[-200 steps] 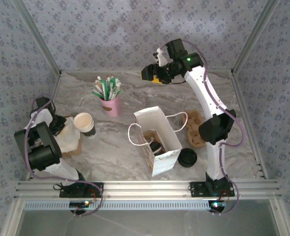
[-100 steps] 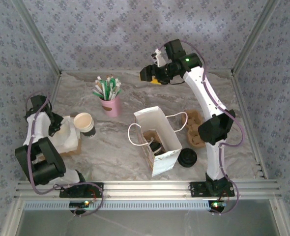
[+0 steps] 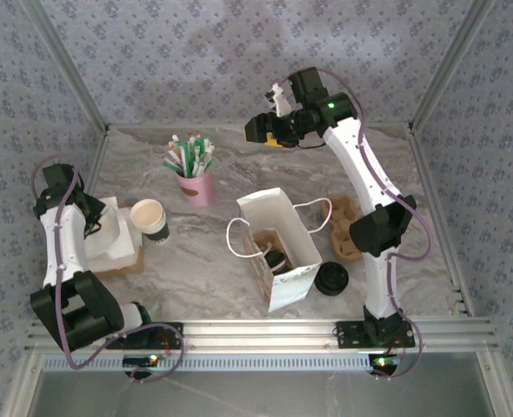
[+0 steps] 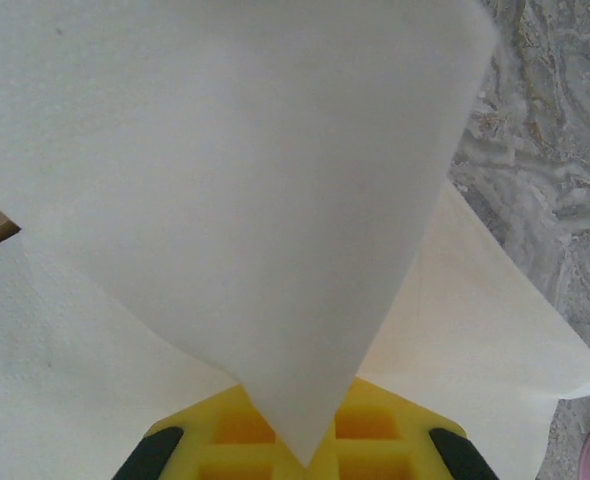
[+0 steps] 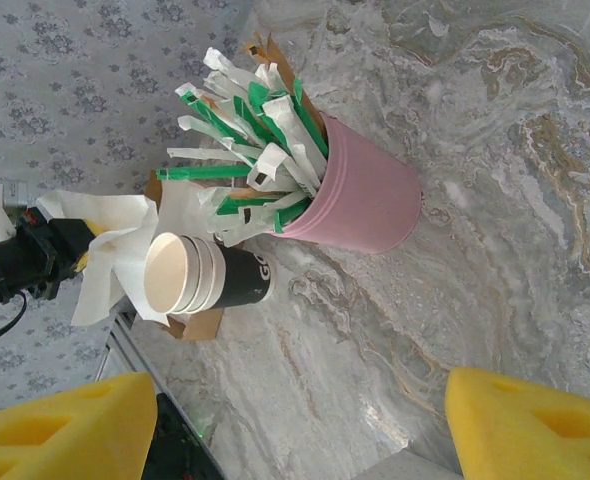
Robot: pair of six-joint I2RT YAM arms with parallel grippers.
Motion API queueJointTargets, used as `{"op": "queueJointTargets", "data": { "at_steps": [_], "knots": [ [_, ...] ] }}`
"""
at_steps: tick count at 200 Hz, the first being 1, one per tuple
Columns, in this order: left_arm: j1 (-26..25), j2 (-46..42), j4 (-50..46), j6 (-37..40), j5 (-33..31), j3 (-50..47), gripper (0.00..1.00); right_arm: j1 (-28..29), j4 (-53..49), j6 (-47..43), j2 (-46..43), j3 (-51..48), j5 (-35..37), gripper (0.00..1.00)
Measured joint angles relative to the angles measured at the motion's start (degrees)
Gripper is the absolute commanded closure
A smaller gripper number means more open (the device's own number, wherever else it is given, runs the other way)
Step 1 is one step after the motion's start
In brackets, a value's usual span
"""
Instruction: Pack the takeout coffee
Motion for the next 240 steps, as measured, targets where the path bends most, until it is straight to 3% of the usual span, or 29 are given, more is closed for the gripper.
{"op": "queueJointTargets", "data": {
  "at_steps": [69,160,200,240],
  "knots": [
    [-1.16,-1.14,-3.08,1.09,-0.59,1.9,1.0,0.22,-0.66,-0.02,0.0,0.63,0.24,0.22],
    [-6.36,-8.22,-11.26,4.92,0.63,19.74,1.0,0.48,3.54,0.02,-2.56,-2.45,0.44,0.22],
    [-12.24,-8.24,-13.42,5.62,5.97,27.36,1.0,0.48,11.52,0.87,-9.99,-9.64,-0.96,0.23],
    [-21.11,-6.27,-14.29,5.88,8.57,33.0,1.0,0.48,22.23,3.3,-17.33,-15.1,-5.2,0.36]
  ]
}}
